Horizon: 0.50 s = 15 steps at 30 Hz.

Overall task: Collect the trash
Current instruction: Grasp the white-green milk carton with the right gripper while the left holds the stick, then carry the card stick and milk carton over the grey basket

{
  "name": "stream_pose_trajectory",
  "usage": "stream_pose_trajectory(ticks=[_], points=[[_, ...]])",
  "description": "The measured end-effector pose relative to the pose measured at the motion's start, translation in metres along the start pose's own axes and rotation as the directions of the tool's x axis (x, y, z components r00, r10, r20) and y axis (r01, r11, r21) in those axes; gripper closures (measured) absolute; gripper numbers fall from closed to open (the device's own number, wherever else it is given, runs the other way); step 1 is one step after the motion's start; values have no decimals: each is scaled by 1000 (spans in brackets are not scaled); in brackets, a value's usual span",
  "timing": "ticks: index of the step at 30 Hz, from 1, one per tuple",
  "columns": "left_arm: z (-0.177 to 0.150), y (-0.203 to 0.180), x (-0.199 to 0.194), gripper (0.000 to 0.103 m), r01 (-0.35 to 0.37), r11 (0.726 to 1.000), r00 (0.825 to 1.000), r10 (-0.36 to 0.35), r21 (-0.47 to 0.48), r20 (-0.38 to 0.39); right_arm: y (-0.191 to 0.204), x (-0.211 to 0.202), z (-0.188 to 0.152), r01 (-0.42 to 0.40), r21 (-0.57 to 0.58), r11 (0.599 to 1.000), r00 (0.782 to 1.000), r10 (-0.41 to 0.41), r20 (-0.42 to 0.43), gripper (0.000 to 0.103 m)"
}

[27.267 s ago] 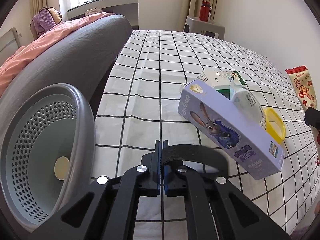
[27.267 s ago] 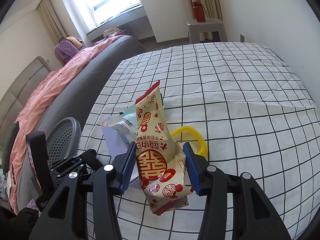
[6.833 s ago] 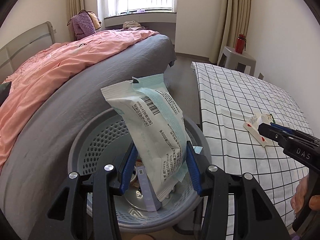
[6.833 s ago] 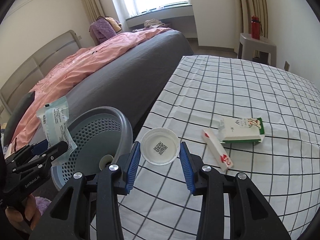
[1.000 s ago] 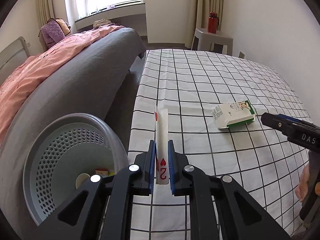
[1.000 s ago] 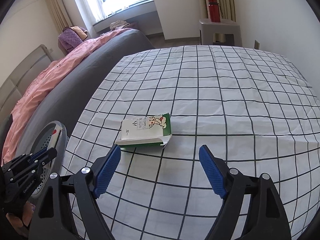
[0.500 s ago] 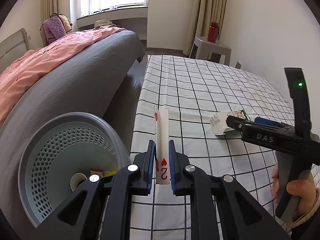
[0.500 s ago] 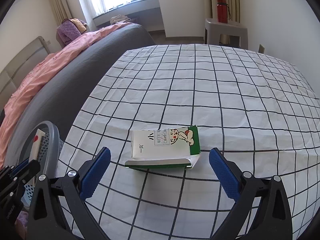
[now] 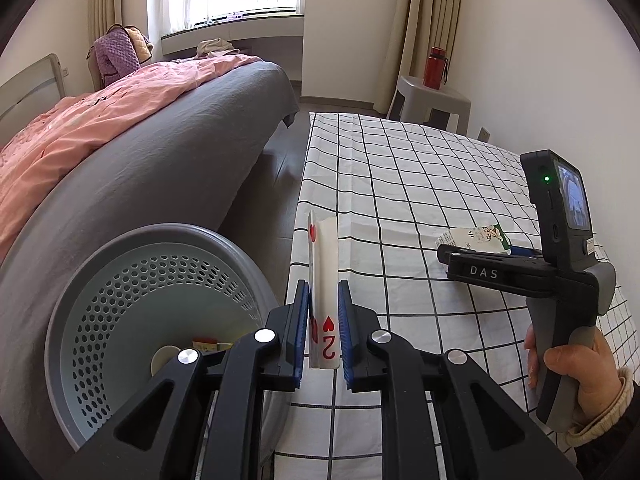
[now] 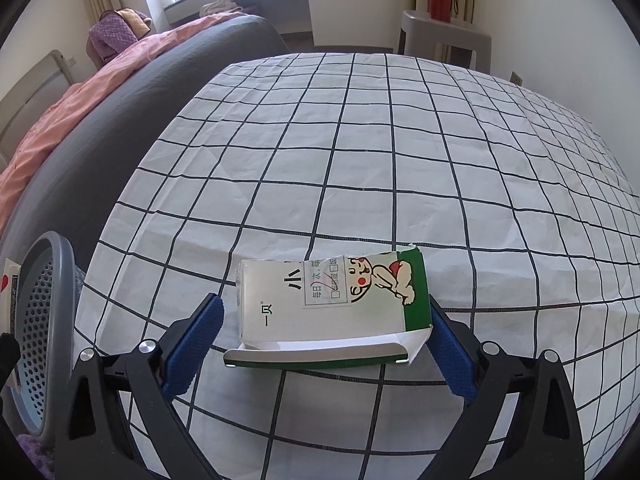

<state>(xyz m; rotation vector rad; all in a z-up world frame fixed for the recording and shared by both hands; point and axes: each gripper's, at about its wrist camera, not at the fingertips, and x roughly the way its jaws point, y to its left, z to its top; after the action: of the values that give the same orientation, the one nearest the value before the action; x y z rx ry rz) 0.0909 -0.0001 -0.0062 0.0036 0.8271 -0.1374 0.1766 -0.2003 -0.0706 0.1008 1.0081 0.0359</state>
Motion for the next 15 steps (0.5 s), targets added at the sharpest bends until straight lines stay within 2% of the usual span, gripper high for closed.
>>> stream_pose_trajectory(ticks=[1, 4, 15], points=[[0, 2, 0, 89, -2, 1000, 1000, 2, 0, 0, 0, 0, 1, 1, 0, 1000, 1000, -1, 1, 20], [-1, 5, -1, 89, -12, 1000, 1000, 12, -2, 0, -1, -4, 0, -18, 2, 1000, 1000, 18, 11, 22], [-1, 25, -11, 89, -55, 998, 998, 56, -23, 23, 16, -49, -6, -79, -2, 997, 993, 79, 88, 22]])
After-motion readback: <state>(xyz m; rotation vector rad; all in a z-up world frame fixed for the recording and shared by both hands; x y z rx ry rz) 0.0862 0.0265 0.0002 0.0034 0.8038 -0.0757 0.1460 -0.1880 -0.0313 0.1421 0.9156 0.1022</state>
